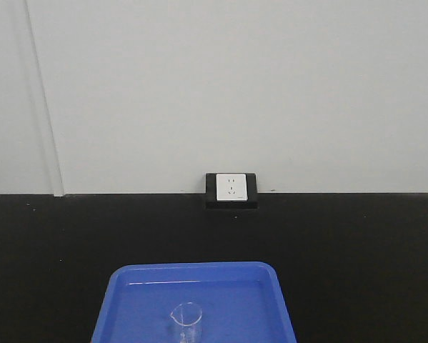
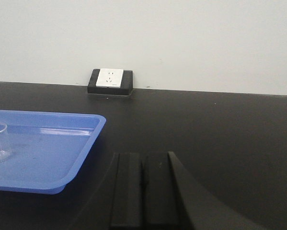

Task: Move beaker to silver tray on left bench

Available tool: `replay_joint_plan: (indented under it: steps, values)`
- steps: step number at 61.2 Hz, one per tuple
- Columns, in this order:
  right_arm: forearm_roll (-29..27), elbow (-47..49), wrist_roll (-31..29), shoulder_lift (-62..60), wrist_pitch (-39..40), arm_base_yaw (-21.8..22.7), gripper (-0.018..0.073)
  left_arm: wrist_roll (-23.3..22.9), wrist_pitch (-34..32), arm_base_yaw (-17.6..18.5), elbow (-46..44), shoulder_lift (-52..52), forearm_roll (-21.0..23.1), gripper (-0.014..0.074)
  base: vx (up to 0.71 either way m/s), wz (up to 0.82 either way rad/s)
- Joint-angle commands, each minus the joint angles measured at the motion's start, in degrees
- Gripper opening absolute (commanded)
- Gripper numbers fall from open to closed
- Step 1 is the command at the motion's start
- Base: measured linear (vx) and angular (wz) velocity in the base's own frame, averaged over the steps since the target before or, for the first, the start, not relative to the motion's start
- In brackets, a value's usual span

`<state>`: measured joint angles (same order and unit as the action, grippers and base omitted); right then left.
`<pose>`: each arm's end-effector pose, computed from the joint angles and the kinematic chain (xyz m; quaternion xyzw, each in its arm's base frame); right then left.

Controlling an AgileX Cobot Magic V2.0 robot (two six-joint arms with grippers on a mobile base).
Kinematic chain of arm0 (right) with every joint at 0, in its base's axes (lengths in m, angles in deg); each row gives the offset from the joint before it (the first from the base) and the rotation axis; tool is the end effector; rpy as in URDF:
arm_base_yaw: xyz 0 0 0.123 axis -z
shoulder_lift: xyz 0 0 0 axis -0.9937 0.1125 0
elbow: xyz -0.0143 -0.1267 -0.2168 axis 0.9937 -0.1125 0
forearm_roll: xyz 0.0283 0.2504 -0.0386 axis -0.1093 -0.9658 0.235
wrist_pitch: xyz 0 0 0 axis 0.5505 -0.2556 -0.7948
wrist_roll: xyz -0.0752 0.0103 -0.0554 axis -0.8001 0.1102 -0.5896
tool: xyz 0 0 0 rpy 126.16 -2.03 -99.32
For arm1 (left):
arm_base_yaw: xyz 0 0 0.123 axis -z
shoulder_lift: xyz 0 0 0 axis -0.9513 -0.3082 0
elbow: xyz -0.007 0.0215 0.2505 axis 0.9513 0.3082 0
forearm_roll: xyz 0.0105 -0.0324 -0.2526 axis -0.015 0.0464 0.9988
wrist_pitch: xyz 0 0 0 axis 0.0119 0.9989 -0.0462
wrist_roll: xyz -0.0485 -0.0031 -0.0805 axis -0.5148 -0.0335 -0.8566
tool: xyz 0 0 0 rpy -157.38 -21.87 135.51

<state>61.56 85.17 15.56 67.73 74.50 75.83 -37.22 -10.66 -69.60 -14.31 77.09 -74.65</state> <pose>0.0962 0.0118 0.1933 -0.0369 0.7217 0.0487 0.6895 0.0924 -0.0020 0.1696 0.0424 0.8025 0.0188 0.5948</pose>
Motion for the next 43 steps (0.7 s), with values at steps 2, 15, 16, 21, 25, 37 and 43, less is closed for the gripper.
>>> replay_joint_plan:
  steps: [2, 15, 16, 21, 25, 37, 43]
  values:
    - [0.2, -0.31, -0.27, -0.61, 4.76, 0.27, -0.0011, -0.1, -4.32, 0.41, 1.14, 0.42, 0.15, 0.0001, 0.0, 0.0]
    - [0.22, 0.6, -0.1, -0.61, 13.0, 0.27, -0.0011, -0.1, -4.32, 0.41, 1.14, 0.42, 0.15, 0.0001, 0.0, 0.0]
    - [0.22, 1.03, -0.1, -0.61, 13.79, 0.27, -0.0011, -0.1, -4.32, 0.41, 1.14, 0.42, 0.15, 0.0001, 0.0, 0.0]
    - [0.28, 5.96, -0.21, 0.11, 15.02, 0.27, -0.0011, -0.1, -4.32, 0.41, 1.14, 0.42, 0.15, 0.0001, 0.0, 0.0]
    - [0.6, 12.57, -0.87, 3.94, 14.22, 0.27, -0.0011, -0.1, -4.32, 0.41, 1.14, 0.42, 0.15, 0.0001, 0.0, 0.0]
    - [0.6, 28.55, -3.68, 24.33, 13.62, 0.27, -0.0011, -0.1, -4.32, 0.41, 1.14, 0.42, 0.15, 0.0001, 0.0, 0.0]
    - [0.2, 34.1, -2.76, 33.63, 13.56, 0.27, -0.0011, -0.1, -4.32, 0.41, 1.14, 0.42, 0.15, 0.0001, 0.0, 0.0]
